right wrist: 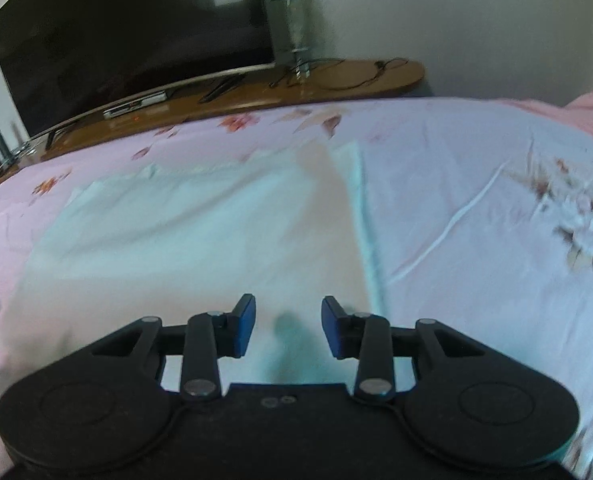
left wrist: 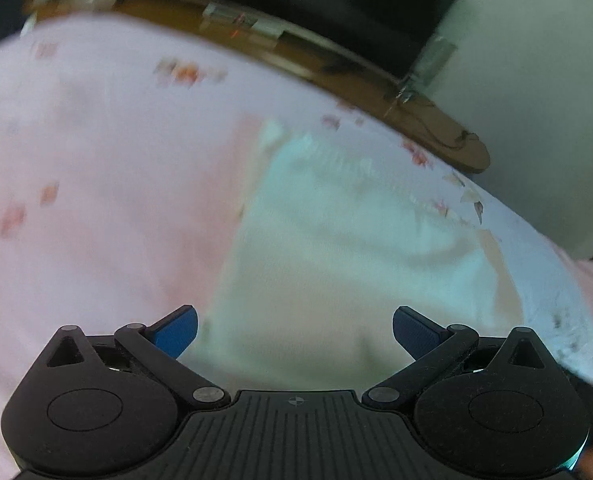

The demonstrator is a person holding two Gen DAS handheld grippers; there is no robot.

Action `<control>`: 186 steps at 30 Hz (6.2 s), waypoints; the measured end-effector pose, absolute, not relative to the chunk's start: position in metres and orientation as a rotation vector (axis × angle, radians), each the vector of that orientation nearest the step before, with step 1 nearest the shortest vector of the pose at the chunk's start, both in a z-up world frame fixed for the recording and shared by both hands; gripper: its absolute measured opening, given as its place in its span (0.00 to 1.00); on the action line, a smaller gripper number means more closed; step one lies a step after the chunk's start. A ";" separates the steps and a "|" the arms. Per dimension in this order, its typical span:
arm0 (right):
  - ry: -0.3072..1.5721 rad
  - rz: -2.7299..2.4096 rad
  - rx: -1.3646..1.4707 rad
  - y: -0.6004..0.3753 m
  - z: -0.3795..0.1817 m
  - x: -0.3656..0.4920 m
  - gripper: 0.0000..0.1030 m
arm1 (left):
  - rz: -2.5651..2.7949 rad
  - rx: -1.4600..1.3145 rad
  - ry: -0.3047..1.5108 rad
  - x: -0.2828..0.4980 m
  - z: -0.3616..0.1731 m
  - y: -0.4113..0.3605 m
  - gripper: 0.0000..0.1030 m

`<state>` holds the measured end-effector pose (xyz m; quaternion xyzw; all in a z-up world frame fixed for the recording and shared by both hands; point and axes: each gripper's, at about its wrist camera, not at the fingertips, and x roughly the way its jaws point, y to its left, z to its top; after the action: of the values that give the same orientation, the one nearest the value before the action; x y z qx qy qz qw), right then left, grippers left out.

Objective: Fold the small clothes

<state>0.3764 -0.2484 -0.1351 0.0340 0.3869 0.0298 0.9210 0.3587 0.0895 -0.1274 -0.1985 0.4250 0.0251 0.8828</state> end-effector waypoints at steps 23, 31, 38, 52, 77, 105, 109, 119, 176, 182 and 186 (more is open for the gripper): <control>0.795 0.140 -0.030 -0.222 -0.169 0.498 0.36 | 0.098 -0.165 0.840 0.540 -0.179 0.044 1.00; 0.780 0.178 0.011 -0.212 -0.153 0.476 0.36 | 0.112 -0.253 0.831 0.516 -0.163 0.052 1.00; 0.818 0.241 0.042 -0.185 -0.155 0.445 0.39 | 0.099 -0.260 0.858 0.444 -0.159 0.056 1.00; 0.840 0.269 0.042 -0.156 -0.149 0.400 0.40 | 0.142 -0.606 0.941 0.358 -0.166 0.080 1.00; 0.820 0.280 0.058 -0.153 -0.153 0.405 0.39 | 0.126 -0.898 0.745 0.364 -0.197 0.094 1.00; 0.802 0.311 0.051 -0.142 -0.163 0.427 0.33 | 0.131 -1.297 0.538 0.355 -0.250 0.086 0.41; 0.775 0.318 0.022 -0.133 -0.160 0.438 0.32 | 0.149 -1.287 0.500 0.369 -0.248 0.087 0.41; 0.741 0.288 -0.183 -0.114 -0.181 0.440 0.29 | 0.211 -1.220 0.559 0.383 -0.245 0.086 0.07; 0.844 0.244 0.495 -0.291 -0.144 0.452 0.83 | -0.134 -0.422 0.849 0.463 -0.152 -0.047 0.50; 0.843 0.232 0.404 -0.279 -0.152 0.467 0.21 | -0.139 -0.452 0.866 0.468 -0.160 -0.049 0.50; 0.784 0.204 0.407 -0.293 -0.146 0.450 0.15 | -0.169 -0.424 0.840 0.474 -0.155 -0.058 0.51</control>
<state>0.4501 -0.2927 -0.1464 0.1967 0.3786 0.0987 0.8990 0.4743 -0.0579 -0.1552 -0.2039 0.4040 -0.0812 0.8880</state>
